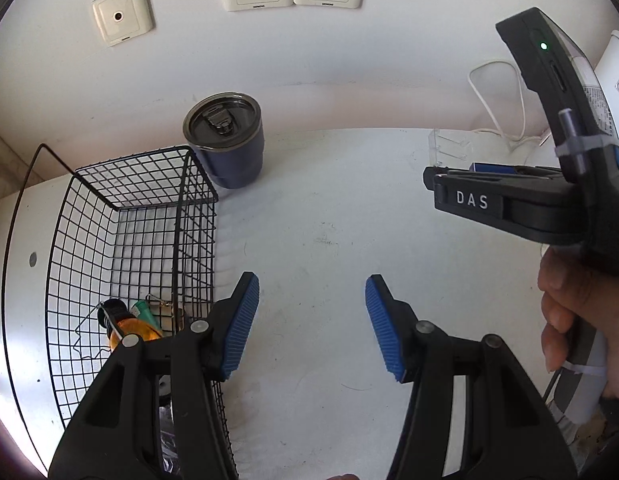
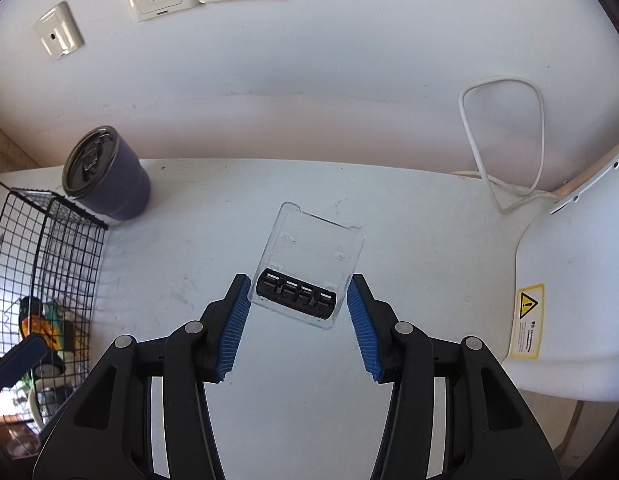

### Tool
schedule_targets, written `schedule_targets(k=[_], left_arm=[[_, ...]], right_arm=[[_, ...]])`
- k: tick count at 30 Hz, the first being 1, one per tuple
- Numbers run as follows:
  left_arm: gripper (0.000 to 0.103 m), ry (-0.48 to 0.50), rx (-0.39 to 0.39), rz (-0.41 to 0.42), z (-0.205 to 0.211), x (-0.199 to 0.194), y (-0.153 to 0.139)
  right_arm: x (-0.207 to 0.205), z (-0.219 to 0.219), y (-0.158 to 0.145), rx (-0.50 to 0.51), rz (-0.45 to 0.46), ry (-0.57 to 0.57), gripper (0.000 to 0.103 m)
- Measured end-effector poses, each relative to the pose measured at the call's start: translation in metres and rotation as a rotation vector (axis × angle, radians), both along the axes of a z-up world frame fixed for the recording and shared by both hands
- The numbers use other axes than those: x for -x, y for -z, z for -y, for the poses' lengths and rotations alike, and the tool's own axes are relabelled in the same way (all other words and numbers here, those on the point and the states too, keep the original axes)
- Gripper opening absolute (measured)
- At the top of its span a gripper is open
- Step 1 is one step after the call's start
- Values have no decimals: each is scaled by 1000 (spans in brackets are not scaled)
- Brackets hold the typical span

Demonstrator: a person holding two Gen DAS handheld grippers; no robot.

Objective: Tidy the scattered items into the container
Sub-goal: 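Carry the clear box over the wire basket with the right tool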

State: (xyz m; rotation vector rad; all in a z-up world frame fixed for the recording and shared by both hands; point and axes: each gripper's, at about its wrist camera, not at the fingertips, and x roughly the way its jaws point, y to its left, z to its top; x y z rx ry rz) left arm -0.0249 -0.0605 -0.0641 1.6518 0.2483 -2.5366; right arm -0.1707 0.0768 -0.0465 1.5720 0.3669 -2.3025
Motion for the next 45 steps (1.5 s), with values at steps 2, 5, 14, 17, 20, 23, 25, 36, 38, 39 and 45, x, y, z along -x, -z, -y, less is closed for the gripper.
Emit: schedule_targets(k=[2,5,14,17,20,23,25,36,38,39,45], left_arm=[[51,-21,7,-4,1,-9,-3],[51,-59,10,-7,9,-23,-4],[51,-166,19,-14,38,-67,-5],[51,-197,25,-19,45,-79,-8],[51,-225,32,-23,51,-90,-13],[51,-249,43,-25,59,-100,-15],[51,-269,47,-26,64,-107,-16],[51,-390,73,-16,91,-144,-19],[51,-414,76,-16,95,-152,-21],[51,-424,78,-15,97,-155,-21],[51,-482,85,-8,105,-174,-21]], right_arm=[[-10,10,2,-2,-8,-29,49],[-20,21,1,4,-11,-69,49],[-56,62,-18,28,-34,-186,49],[-66,80,-23,39,-40,-224,49],[-77,96,-27,49,-45,-265,49],[-87,112,-32,60,-47,-302,49],[-94,122,-35,68,-48,-327,49],[-130,175,-40,84,-41,-488,49],[-136,183,-41,85,-40,-517,49],[-140,187,-40,86,-37,-530,49],[-158,209,-39,88,-22,-608,49]])
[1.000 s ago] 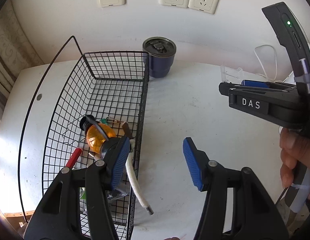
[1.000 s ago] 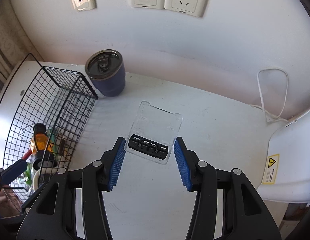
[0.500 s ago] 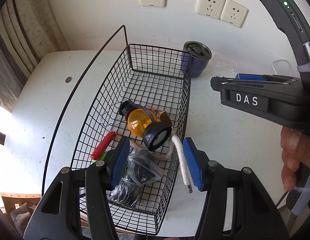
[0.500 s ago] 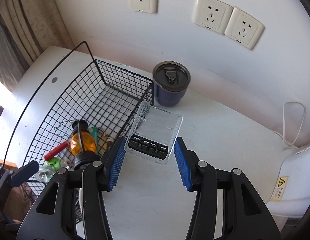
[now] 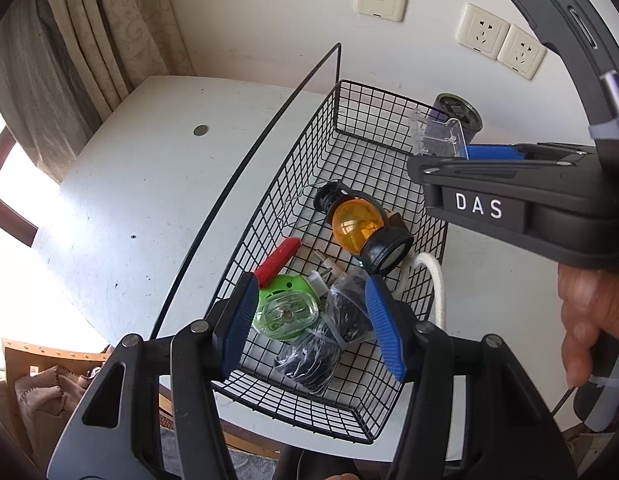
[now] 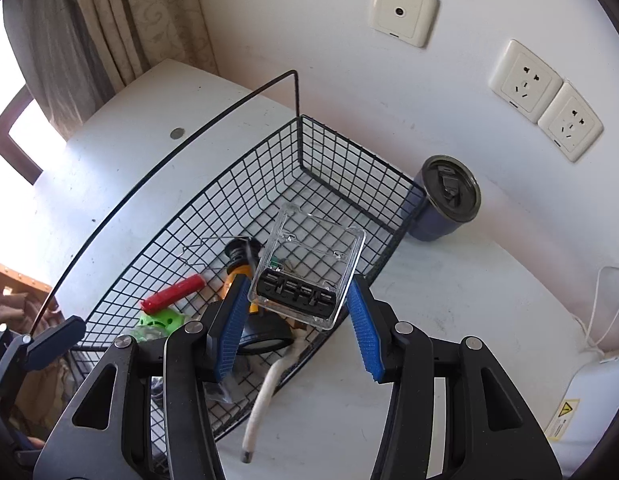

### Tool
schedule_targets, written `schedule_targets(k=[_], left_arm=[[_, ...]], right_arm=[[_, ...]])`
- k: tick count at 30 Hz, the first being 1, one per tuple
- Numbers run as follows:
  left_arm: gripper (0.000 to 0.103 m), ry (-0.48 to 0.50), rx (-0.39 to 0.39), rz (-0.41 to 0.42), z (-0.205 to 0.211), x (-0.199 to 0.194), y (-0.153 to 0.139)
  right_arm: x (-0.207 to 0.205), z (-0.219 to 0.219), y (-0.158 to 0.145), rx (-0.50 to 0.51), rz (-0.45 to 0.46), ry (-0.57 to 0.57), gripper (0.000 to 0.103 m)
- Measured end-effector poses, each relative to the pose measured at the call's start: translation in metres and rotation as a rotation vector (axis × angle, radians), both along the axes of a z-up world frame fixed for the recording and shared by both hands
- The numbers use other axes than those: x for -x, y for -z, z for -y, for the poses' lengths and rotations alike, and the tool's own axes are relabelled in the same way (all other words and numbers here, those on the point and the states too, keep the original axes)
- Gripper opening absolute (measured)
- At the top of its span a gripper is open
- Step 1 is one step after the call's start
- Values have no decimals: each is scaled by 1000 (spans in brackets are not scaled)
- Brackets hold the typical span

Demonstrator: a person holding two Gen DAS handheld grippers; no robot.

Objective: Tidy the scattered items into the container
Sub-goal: 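Carry the clear box over the wire basket with the right tool, then open the right tool to drop the clear box into the basket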

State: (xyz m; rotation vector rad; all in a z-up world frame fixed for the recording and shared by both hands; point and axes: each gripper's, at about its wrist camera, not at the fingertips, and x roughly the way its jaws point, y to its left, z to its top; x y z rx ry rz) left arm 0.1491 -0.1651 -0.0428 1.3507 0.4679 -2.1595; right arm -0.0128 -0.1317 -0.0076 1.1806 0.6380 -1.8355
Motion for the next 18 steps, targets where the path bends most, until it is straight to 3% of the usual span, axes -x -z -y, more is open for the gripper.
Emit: schedule_targets(k=[18], left_arm=[[51,-111,16,10,8,-36,-6]], right_arm=[[-37,17,7,-39,33,-131,51]])
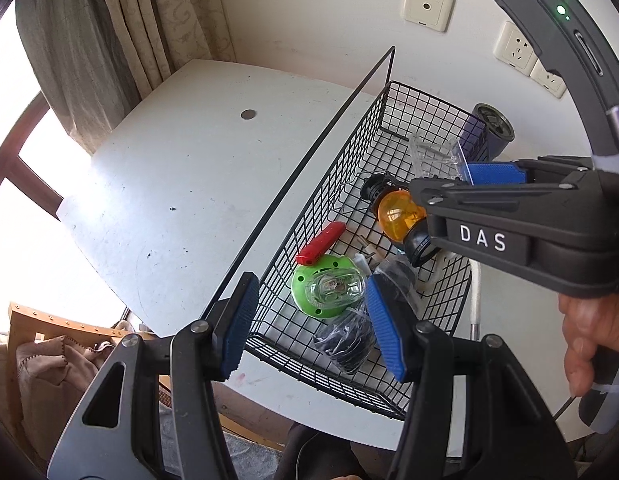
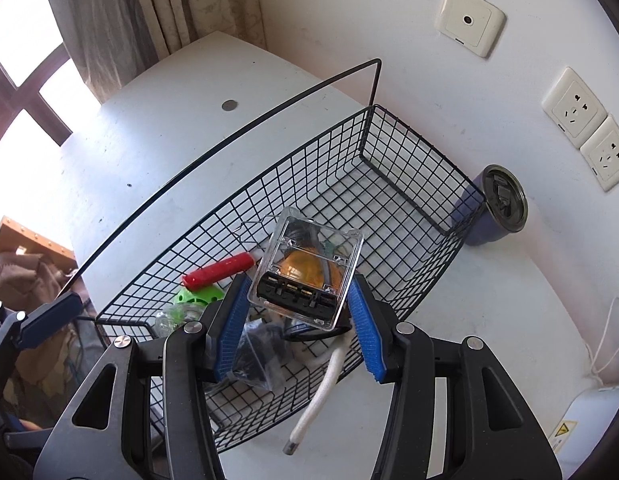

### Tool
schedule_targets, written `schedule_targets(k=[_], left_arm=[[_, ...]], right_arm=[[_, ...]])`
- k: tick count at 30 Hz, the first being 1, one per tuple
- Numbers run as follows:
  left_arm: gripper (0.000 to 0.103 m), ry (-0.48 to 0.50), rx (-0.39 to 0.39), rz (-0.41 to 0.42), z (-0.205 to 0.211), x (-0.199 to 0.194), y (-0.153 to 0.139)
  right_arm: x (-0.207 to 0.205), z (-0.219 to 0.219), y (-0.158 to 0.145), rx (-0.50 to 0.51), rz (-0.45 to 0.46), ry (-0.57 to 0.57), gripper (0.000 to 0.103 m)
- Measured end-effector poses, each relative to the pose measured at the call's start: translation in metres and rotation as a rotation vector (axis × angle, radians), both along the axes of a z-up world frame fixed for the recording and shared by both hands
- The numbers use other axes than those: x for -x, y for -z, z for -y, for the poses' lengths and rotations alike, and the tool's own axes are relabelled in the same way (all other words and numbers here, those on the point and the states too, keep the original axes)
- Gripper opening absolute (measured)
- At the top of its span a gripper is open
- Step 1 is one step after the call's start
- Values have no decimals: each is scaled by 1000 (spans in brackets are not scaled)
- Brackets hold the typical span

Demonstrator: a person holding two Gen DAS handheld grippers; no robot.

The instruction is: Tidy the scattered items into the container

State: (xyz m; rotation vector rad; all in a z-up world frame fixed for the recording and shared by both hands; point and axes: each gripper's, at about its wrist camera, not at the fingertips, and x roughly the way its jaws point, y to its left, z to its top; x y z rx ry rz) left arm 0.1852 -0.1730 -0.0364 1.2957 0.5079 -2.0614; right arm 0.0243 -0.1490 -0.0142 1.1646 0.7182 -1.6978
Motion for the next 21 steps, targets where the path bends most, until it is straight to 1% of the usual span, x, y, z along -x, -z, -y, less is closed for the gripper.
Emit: schedule_targets(k=[1,4,11,14,21], left_arm=[[51,-5,0,1,0,-1,0],[51,-12,3,0,-2,-4,-2],[51,-38,-12,-13,-3,-10,-5],[51,-40,-3,-6,-6,-10,-5],[51,-38,-19,-5,-10,-8,-2]], right_arm=[[-2,-1,0,-6,0,-2,53],[-7,-7,-2,-6,-9,-5,63],[-8,-20,-8,1,-4,-5,64],[-6,-26,-10,4,-5,1,64],[-2,-34,-18,9,-19,3,64]])
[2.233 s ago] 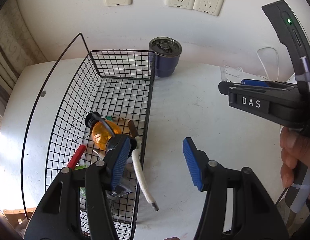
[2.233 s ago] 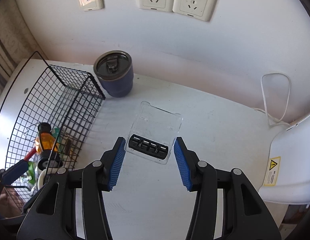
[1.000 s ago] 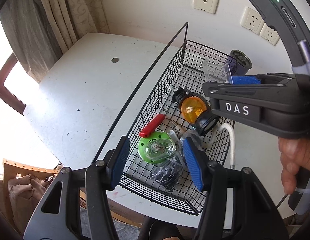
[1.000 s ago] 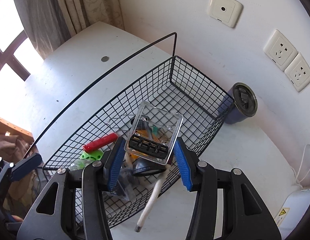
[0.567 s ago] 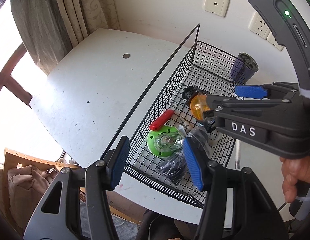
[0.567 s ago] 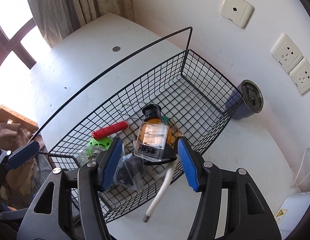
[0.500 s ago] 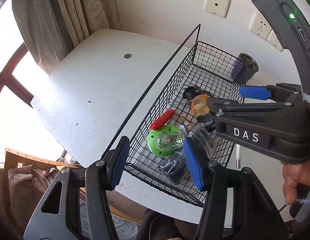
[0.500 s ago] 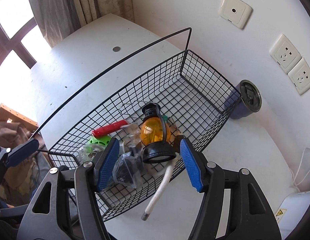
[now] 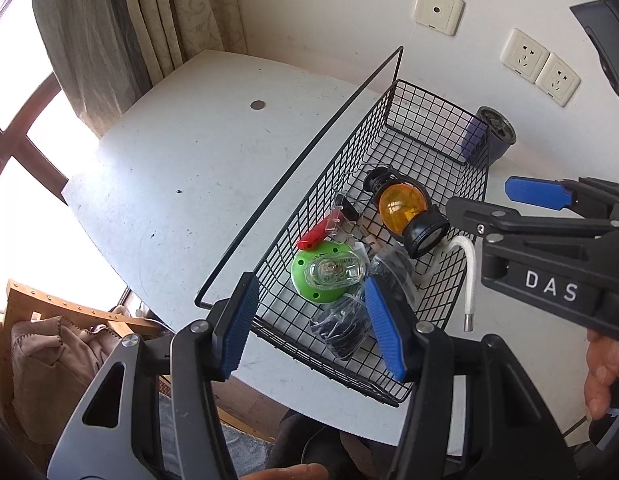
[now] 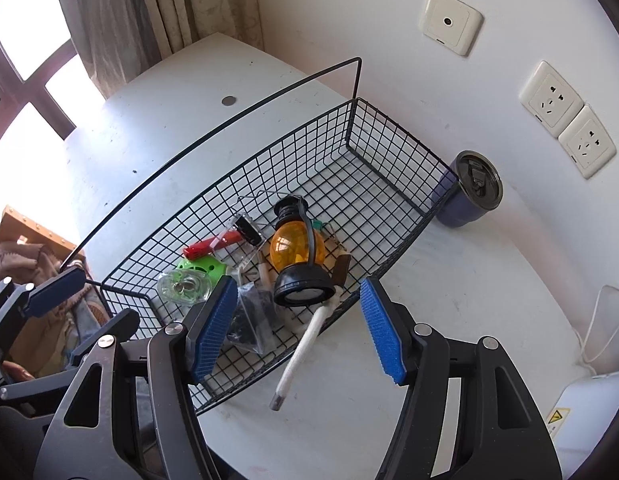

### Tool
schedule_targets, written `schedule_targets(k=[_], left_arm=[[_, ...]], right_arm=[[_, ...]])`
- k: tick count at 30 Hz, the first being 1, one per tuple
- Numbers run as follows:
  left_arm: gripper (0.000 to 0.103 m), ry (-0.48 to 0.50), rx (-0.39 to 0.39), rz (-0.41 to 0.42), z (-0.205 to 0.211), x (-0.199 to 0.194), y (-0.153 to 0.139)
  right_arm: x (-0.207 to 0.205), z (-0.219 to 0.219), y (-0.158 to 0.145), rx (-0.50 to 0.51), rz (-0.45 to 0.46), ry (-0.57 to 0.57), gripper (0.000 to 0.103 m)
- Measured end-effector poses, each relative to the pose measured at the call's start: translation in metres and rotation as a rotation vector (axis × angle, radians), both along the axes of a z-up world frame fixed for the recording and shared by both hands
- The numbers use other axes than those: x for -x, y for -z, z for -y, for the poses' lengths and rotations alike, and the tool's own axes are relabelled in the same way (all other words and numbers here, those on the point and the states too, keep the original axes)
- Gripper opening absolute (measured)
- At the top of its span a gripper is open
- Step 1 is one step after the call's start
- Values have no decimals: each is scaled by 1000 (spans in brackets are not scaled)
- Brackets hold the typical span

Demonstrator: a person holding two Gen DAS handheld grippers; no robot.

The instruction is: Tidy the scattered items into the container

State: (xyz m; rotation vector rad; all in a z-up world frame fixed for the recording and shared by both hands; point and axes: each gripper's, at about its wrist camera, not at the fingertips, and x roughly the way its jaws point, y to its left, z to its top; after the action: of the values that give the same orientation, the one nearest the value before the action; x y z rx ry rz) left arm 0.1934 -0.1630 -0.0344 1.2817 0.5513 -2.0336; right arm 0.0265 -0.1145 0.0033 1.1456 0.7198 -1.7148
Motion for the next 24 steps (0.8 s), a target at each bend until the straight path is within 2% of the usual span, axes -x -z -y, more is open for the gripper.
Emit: schedule_targets(k=[24], left_arm=[[51,41,9,21,-17,16,4]], right_arm=[[10,-24,-6,6,28,41,64]])
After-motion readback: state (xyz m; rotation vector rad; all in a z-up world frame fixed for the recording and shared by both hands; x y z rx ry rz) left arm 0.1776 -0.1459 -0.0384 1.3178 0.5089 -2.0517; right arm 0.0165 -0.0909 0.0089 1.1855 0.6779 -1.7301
